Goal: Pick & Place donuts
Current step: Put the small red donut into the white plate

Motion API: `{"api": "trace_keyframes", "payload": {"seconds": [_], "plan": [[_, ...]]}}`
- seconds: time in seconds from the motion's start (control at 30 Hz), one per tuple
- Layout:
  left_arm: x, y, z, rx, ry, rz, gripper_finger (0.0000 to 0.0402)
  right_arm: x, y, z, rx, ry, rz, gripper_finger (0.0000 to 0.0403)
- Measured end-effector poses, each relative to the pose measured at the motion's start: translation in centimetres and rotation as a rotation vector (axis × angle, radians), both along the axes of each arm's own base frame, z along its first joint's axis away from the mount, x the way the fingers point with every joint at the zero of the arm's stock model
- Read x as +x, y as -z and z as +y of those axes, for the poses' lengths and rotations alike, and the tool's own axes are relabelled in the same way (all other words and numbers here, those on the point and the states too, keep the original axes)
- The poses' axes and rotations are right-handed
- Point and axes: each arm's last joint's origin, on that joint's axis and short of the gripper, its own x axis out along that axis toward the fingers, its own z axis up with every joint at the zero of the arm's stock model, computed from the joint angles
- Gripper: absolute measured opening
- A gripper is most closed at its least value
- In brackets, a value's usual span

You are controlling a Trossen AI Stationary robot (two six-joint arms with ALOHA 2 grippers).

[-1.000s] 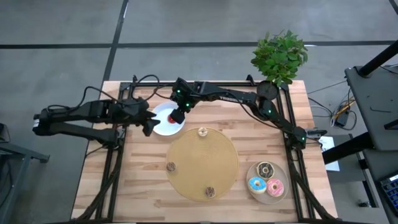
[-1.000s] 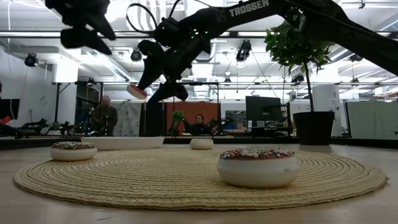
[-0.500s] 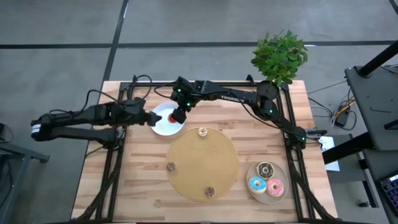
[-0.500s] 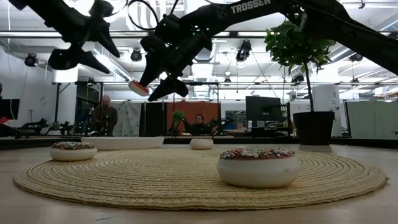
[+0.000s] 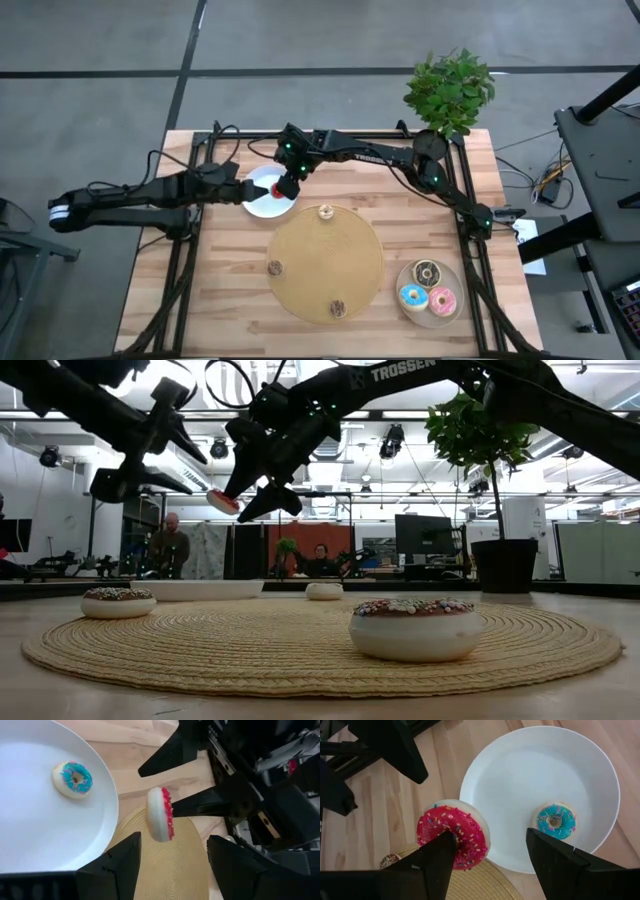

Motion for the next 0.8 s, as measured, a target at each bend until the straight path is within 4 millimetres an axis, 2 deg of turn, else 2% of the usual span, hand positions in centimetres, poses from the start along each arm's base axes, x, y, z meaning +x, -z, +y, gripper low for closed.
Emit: {"api": "trace_keyframes", "payload": {"seconds": [0.8], "plan": [[1.5,0.6,0.4,-0.045,-0.032,-0.031,0.0199,0.1,0.0,0.3,-0.017,-0.024,-0.005,0.0233]]}}
